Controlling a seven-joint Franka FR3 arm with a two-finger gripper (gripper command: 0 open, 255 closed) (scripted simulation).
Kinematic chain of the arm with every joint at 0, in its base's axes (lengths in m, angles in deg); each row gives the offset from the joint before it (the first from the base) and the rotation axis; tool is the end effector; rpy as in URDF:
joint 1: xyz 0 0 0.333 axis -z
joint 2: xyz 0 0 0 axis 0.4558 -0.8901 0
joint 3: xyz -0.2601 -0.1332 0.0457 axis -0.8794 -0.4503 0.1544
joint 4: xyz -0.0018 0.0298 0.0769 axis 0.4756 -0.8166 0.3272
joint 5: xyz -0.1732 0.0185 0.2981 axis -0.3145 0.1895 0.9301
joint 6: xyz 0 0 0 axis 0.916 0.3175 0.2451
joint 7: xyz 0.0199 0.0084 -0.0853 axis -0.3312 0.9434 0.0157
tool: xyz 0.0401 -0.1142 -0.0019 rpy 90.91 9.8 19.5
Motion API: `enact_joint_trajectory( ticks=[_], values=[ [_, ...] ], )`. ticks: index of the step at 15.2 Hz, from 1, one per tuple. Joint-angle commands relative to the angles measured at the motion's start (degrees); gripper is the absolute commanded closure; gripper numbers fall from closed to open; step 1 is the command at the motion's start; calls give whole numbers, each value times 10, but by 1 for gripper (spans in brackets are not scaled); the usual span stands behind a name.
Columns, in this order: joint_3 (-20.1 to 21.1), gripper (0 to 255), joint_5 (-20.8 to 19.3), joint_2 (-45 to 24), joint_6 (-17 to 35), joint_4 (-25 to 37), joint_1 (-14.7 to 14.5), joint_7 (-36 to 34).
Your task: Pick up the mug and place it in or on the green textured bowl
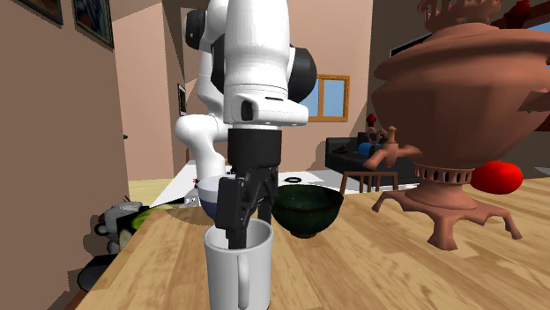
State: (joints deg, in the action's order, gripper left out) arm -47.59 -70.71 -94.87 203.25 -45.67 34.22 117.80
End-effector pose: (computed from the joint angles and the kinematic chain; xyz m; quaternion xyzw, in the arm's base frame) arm 0.4547 -0.3097 0.3442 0.9915 0.1257 -0.0026 0.0340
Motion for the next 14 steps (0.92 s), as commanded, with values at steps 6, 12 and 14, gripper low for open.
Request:
enact_joint_trajectory(
  ticks=[6, 12, 14],
  values=[
    [0, 255, 0, 0, 0, 0, 0, 0],
    [-1, 255, -3, 4, -7, 3, -1, -2],
    [-3, 255, -8, 13, -20, 9, -3, -5]
  ],
)
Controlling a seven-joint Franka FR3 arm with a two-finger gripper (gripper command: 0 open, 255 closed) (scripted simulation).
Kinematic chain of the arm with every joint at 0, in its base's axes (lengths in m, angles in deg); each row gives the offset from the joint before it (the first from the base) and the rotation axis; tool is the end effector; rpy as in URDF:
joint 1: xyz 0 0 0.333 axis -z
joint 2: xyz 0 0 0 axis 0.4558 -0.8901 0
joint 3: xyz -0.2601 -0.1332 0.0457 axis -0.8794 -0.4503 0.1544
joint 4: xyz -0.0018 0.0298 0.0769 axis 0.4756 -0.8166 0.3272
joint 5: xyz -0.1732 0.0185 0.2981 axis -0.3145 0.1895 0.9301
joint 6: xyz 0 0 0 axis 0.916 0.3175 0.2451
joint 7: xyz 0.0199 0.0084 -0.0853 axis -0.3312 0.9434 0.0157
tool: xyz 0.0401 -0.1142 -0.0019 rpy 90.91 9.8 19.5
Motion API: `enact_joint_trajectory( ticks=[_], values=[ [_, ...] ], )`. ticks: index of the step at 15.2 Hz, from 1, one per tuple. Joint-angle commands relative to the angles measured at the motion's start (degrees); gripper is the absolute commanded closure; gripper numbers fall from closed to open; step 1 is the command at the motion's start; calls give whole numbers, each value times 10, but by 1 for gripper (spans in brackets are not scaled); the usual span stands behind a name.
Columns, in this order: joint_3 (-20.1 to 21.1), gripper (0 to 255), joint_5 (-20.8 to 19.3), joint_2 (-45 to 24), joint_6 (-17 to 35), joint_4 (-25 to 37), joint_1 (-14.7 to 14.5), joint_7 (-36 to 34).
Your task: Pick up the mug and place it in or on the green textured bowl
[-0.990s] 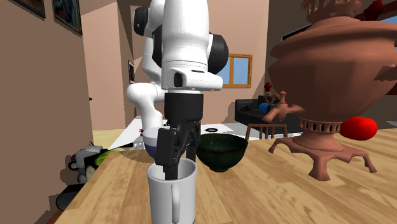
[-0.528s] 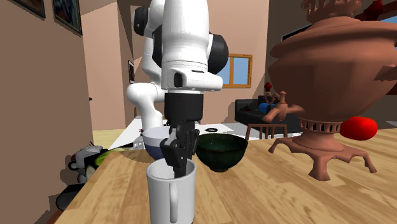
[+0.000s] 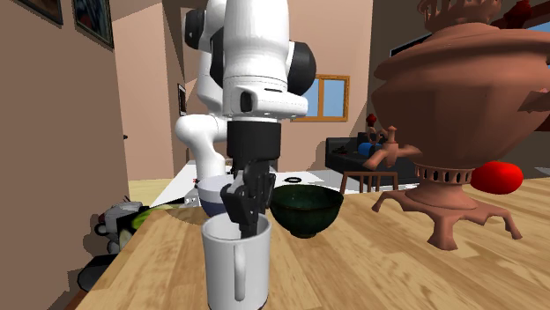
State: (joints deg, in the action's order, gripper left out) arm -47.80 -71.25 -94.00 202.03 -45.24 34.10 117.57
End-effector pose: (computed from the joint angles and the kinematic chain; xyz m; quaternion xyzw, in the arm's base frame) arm 0.4536 -0.3100 0.3529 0.9915 0.1257 -0.0028 0.0338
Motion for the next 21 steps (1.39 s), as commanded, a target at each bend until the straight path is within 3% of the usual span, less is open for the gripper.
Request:
enact_joint_trajectory(
  ticks=[1, 21],
  values=[
    [-1, 255, -5, 8, -15, 8, -2, -4],
    [-8, 255, -40, 67, -157, 99, -11, -22]
  ],
)
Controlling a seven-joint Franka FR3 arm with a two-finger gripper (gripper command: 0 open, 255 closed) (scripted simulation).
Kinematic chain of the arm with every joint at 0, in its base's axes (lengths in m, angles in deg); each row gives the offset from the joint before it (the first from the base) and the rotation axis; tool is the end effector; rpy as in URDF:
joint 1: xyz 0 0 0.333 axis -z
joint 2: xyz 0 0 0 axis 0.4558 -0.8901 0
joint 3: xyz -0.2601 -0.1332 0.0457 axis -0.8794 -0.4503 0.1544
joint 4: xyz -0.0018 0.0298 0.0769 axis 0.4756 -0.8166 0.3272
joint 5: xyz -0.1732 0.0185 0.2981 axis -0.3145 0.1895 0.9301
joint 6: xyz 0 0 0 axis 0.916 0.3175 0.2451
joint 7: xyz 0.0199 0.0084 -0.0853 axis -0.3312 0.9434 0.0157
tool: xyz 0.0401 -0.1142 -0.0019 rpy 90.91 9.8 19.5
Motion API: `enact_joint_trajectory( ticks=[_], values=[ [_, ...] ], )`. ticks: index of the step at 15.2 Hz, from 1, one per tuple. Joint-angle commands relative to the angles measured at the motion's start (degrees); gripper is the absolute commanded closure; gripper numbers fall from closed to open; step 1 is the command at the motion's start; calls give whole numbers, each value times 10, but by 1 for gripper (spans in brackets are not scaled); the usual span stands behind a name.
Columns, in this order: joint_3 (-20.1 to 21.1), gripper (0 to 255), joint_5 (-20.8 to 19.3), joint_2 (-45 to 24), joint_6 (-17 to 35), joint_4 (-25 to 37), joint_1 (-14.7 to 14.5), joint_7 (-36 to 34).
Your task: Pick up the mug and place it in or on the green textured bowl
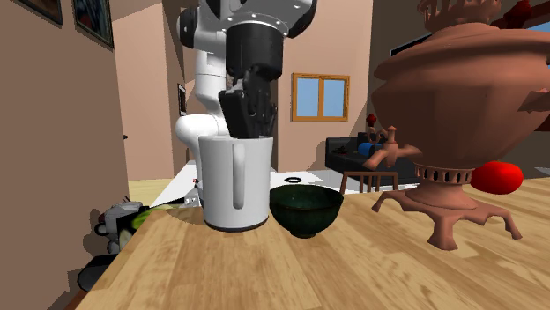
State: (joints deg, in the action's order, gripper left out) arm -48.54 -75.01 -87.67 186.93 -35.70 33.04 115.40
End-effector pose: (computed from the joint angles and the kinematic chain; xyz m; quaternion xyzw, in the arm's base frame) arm 0.4517 -0.3075 0.4534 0.9915 0.1257 -0.0026 0.0339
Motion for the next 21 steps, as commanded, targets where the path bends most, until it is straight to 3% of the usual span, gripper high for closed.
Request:
enact_joint_trajectory(
  ticks=[1, 9, 21],
  values=[
    [-1, 255, -3, 5, -14, 9, 0, 0],
    [-1, 255, -7, 13, -69, 57, -1, -1],
    [88, 255, -67, 144, -85, -57, -85, -190]
  ],
)
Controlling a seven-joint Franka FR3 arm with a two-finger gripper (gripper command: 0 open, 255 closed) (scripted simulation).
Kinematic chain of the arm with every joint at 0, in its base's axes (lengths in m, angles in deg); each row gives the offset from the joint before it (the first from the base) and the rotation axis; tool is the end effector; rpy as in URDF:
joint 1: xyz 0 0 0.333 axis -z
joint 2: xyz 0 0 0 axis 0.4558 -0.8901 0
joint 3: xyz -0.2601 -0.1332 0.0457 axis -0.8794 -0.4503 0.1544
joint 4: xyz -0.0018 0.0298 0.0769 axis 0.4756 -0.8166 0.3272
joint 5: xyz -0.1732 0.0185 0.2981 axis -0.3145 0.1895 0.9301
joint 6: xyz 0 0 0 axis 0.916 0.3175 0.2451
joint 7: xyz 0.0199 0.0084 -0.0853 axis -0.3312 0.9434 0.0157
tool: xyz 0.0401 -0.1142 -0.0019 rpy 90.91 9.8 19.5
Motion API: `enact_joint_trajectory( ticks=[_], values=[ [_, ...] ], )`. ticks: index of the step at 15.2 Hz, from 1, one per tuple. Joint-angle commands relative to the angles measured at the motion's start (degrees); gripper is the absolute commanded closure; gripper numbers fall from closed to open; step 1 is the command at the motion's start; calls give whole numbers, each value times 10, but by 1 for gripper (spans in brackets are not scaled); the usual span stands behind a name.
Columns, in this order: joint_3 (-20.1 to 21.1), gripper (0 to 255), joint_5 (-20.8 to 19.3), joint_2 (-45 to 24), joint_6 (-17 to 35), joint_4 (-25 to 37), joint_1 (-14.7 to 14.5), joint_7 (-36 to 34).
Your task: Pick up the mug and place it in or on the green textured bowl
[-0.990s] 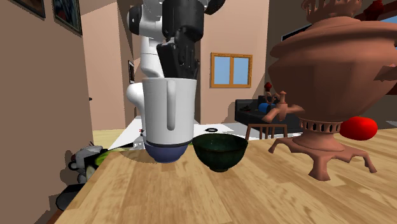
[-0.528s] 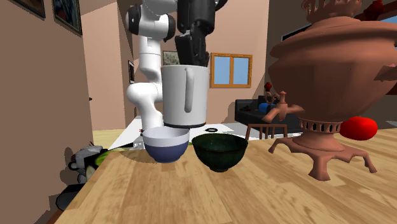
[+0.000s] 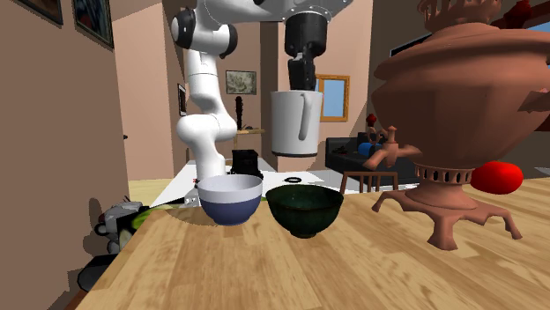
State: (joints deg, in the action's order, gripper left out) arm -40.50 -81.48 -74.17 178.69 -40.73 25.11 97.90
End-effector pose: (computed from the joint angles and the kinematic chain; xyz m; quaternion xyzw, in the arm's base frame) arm 0.4524 -0.1750 0.5120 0.9914 0.1264 -0.0029 0.0336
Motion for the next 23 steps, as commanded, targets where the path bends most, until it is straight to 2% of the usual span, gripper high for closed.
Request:
enact_joint_trajectory(
  ticks=[1, 4, 23],
  values=[
    [17, 255, -4, 16, -5, -12, -11, -30],
    [44, 255, -6, 32, -14, -23, -29, -75],
    [37, 255, -5, 7, 122, -134, -26, -79]
  ],
)
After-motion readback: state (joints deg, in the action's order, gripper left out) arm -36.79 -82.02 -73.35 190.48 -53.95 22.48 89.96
